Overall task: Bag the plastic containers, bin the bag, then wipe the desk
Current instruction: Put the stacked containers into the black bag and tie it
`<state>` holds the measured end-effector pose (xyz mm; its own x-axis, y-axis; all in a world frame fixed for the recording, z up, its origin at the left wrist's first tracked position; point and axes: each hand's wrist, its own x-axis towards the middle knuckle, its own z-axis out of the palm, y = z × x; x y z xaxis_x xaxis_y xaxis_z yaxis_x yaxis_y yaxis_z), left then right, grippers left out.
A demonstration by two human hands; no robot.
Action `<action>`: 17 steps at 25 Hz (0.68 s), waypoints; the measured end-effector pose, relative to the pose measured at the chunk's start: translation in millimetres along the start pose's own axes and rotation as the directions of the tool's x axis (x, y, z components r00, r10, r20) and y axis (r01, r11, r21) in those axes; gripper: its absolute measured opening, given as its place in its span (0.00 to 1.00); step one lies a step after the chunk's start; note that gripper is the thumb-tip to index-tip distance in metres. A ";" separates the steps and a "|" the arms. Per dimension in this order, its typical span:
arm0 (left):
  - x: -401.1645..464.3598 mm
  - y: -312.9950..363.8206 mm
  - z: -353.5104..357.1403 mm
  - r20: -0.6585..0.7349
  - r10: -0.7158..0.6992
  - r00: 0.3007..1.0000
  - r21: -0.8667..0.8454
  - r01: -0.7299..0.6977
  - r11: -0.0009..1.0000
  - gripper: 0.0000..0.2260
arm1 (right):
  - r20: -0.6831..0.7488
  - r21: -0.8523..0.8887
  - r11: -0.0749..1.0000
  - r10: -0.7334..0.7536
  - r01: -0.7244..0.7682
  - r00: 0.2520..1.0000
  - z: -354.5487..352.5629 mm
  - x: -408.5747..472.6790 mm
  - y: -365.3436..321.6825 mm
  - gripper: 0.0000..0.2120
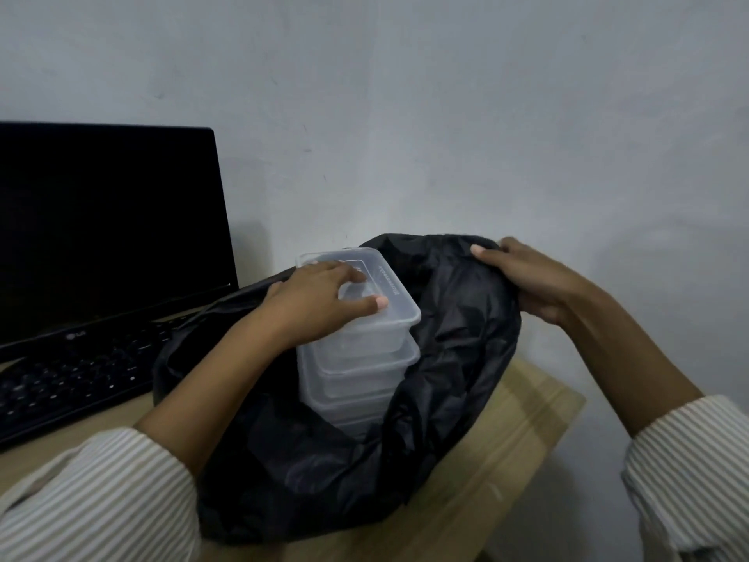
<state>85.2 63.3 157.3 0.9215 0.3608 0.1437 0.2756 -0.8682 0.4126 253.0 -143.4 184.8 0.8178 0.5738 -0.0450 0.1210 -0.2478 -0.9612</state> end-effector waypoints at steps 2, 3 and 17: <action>0.4 -0.9 -0.7 0.016 0.001 1.000 -0.012 -0.001 1.000 0.41 | -0.038 0.009 0.988 -0.153 0.153 0.988 10.3 -8.9 -27.2 0.09; 0.3 -1.5 -0.5 0.021 -0.002 1.000 -0.003 0.002 1.000 0.41 | -0.018 0.049 0.974 -0.218 0.219 0.976 19.3 -14.1 -39.8 0.08; -61.1 -132.8 -9.9 -0.299 -0.618 0.727 -0.508 0.427 0.748 0.26 | 0.416 -0.533 0.604 -0.422 0.593 0.805 123.6 -28.8 -41.8 0.27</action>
<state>-10.5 159.8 102.7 0.4182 0.9006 0.1186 0.4608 -0.3228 0.8267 154.9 -53.0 192.7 0.3730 0.8917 0.2564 0.8577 -0.2260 -0.4618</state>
